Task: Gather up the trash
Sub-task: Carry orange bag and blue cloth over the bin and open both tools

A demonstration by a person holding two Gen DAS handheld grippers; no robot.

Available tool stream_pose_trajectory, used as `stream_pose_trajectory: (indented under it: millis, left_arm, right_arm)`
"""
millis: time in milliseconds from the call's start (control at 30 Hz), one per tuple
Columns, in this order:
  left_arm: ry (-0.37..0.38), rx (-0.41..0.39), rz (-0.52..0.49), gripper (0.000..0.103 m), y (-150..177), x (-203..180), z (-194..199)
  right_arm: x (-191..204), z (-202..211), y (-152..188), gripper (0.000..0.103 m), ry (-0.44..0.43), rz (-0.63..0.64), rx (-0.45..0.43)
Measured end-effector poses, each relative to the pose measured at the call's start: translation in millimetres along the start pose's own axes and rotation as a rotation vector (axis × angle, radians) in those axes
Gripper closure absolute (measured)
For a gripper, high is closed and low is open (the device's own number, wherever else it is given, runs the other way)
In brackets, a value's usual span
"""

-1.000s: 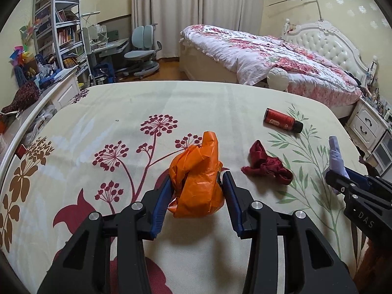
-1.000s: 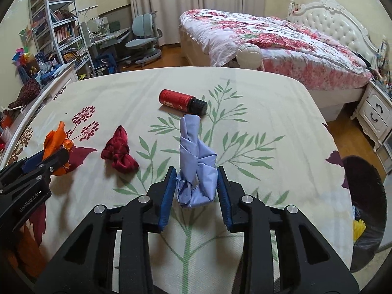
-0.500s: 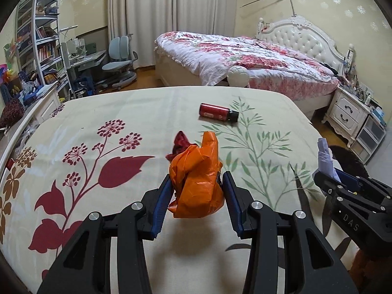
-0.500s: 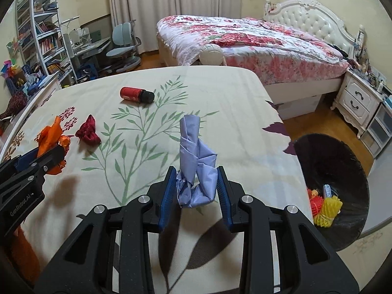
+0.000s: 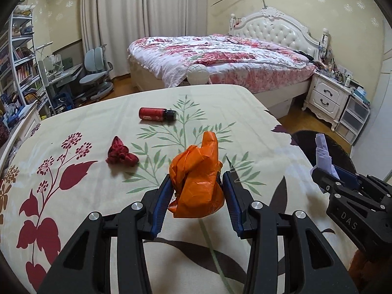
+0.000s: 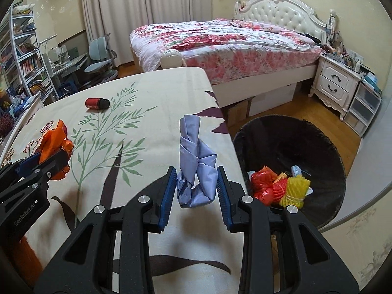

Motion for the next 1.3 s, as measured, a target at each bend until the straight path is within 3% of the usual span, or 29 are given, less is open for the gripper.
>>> stream_pose_trajectory:
  millis: [767, 1300]
  left_arm:
    - [0.149, 0.006, -0.151, 0.06, 5.8, -126.6, -18.0]
    - [0.177, -0.006, -0.197, 0.059, -14.6, -186.4, -49.5]
  right_arm:
    - [-110.8, 10.3, 25.2, 0.071, 0.161, -0.161, 0.006]
    - [-167.9, 1.0, 19.0, 0.071, 0.241, -0.232, -0.001]
Point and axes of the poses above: each gripper's, at about its wrist camera, not at the fingertips, and z roughly against the way its jaws point, x to its left, y to its underside, the point moved 10 cm from there along -z, roughly the way its jaws point, and after that the axes turned 8 degrees about z, right-handed, at the moved point
